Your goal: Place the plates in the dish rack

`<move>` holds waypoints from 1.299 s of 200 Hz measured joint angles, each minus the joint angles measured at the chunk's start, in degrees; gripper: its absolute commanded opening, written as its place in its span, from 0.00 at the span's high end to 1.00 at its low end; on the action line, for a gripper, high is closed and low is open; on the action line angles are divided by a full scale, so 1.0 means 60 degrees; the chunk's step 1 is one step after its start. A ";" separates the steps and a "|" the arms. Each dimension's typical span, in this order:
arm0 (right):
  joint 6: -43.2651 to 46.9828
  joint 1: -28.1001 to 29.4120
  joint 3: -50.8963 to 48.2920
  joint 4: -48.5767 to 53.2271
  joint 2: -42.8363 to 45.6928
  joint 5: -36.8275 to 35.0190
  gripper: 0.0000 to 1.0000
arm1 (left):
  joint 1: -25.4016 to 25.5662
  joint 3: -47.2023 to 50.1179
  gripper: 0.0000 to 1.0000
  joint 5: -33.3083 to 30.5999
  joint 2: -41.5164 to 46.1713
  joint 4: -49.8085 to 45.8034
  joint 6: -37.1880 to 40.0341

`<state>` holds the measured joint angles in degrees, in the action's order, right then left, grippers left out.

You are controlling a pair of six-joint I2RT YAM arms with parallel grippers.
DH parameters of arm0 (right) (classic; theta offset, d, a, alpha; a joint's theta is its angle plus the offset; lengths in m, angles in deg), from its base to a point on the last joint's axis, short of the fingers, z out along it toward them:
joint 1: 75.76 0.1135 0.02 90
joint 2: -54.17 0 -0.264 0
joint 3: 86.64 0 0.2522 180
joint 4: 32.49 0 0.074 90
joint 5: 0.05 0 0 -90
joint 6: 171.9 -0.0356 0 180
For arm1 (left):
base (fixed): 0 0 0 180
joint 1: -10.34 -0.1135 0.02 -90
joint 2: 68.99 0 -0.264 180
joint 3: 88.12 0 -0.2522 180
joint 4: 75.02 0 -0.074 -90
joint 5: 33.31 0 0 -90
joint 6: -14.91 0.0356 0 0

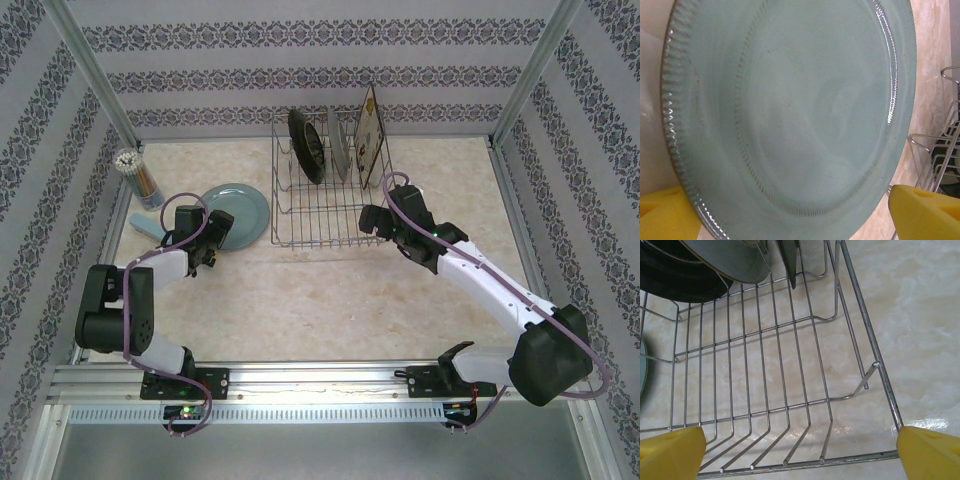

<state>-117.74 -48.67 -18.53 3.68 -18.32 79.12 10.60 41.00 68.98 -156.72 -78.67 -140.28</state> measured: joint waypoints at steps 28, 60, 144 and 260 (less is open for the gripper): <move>0.0000 0.0000 0.0000 0.0000 0.0000 0.0000 0.02 | 0.0000 0.0000 0.10 0.0036 -0.0189 0.0262 -0.0004; 0.0004 0.0000 0.0000 0.0000 -0.0036 0.0000 0.02 | 0.0000 0.0000 0.12 0.0102 -0.0266 0.0459 -0.0007; 0.0004 0.0000 0.0004 0.0000 -0.0324 0.0007 0.02 | 0.0000 0.0000 0.33 0.0135 -0.0761 0.1206 -0.0240; 0.0007 0.0000 0.0004 0.0000 -0.0364 0.0055 0.02 | -0.0004 0.0138 0.57 -0.0022 -0.1151 0.2277 -0.0674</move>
<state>-117.70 -48.67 -18.51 3.68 -20.50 79.45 10.57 41.83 68.85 -163.62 -65.01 -144.32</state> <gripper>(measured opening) 0.978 0.432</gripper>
